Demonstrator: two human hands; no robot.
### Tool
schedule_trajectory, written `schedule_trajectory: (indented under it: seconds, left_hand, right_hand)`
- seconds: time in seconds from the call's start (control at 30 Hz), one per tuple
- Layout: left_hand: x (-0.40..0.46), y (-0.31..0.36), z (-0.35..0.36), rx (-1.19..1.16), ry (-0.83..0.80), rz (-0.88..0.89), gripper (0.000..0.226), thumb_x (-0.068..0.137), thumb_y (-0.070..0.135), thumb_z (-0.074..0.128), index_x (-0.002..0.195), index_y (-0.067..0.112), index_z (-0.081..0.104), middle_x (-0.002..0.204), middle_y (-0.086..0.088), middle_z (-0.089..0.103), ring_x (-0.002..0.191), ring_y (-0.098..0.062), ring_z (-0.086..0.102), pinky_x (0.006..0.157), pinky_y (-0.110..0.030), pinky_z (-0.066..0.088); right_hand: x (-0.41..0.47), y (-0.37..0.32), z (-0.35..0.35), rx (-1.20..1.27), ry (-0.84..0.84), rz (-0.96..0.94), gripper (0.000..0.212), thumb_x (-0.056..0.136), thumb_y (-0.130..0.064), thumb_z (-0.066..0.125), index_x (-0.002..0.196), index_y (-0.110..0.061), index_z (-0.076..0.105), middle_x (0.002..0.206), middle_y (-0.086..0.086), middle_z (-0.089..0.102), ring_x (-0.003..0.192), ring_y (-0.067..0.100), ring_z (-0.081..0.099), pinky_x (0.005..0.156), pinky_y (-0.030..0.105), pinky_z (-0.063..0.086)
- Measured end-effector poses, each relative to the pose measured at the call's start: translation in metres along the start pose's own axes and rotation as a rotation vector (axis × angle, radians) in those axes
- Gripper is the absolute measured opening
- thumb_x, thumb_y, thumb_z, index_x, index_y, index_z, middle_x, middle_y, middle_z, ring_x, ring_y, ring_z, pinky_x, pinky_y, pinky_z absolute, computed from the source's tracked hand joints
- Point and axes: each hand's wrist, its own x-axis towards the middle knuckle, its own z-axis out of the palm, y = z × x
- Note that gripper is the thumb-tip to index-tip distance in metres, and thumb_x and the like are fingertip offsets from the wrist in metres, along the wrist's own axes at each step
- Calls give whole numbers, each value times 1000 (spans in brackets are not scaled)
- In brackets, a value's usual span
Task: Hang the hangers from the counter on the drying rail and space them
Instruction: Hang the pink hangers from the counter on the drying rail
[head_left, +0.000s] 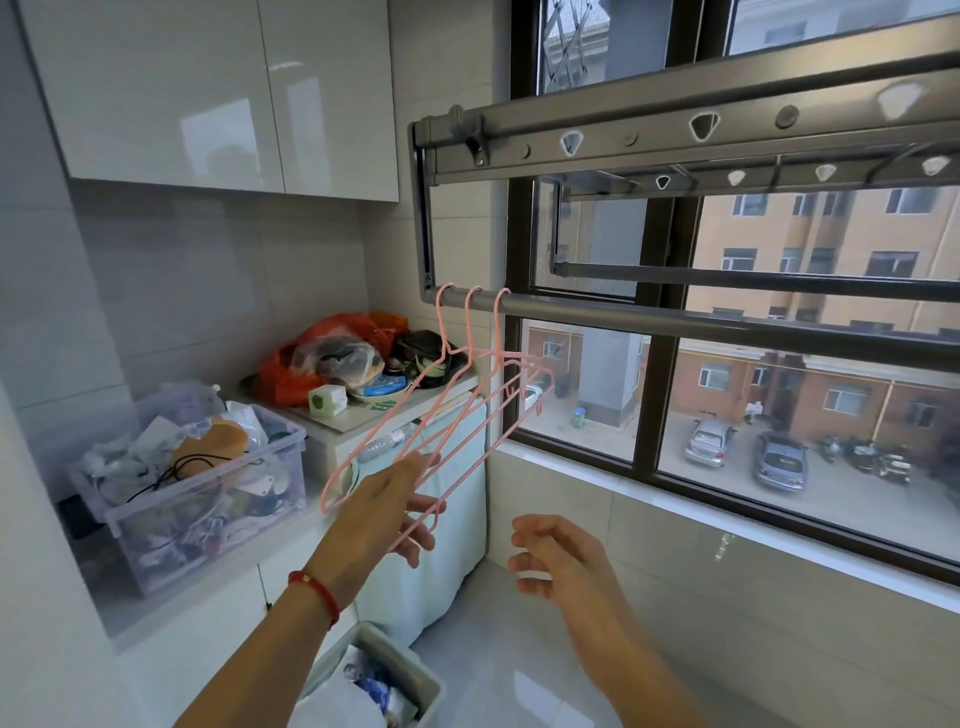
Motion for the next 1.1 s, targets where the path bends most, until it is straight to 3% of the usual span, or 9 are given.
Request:
schedule_trajectory:
  seconds: [0.23,0.37,0.47,0.57,0.63,0.73,0.8,0.97,1.1]
  left_hand:
    - [-37,-41,-21,-169,71,-164,49,101,54,39,123,18,64,112,-23,71,80,-40,75,59,-43,63]
    - [-71,-87,-26,-197,154,-378,54,101,54,45,116,7,67,104,-27,73,75,-43,69,57,-43,60]
    - [-84,-107,-2,-142,98,-504,38,96,35,61,106,0,71,99,-27,74,74,-36,65,61,-38,54]
    - [-76,-107,41,-121,-38,-529,24,103,13,51,105,0,71,74,-12,74,63,-26,63,53,-30,49]
    - [-78,-99,77,-59,-55,-410,27,105,9,48,111,-1,71,73,-8,75,64,-21,65,52,-27,49]
    - [-106,-75,141,5,-41,-114,30,106,8,44,100,9,74,100,-13,76,88,-26,68,74,-36,53]
    - [-132,-63,185,25,-101,-10,28,106,11,46,102,13,74,103,-10,76,95,-27,69,82,-41,55]
    - [-190,-50,325,84,-251,105,22,103,18,52,102,22,73,100,3,77,95,-18,71,86,-43,61]
    - [-253,-34,454,116,-479,134,17,101,20,56,103,24,72,99,4,76,96,-17,71,86,-43,61]
  right_hand:
    - [-11,10,-1,-8,5,13,19,97,-9,56,97,-12,75,94,8,74,81,22,71,75,33,59]
    - [-21,20,-14,-38,49,35,19,99,-8,56,97,-12,75,93,7,74,82,24,71,78,39,60]
    - [-32,30,-35,-72,103,50,19,99,-8,55,96,-12,74,96,5,74,86,26,72,82,44,60]
    - [-50,37,-62,-81,171,32,18,98,-10,57,96,-16,74,95,3,74,87,25,72,80,41,60]
    - [-65,39,-83,-84,203,10,18,98,-11,57,97,-19,73,95,3,73,87,25,72,79,38,60]
    - [-93,37,-123,-102,227,-25,16,98,-14,58,100,-21,72,95,0,73,88,21,72,79,36,61]
    - [-117,32,-161,-112,249,-50,15,97,-15,59,103,-22,71,94,-2,73,88,20,72,80,37,61]
    - [-196,20,-282,-133,390,-63,16,97,-17,60,106,-24,70,95,-3,74,89,18,72,81,39,62]
    - [-265,6,-392,-124,574,-64,15,97,-17,60,106,-24,70,95,-3,75,88,16,72,83,42,62]
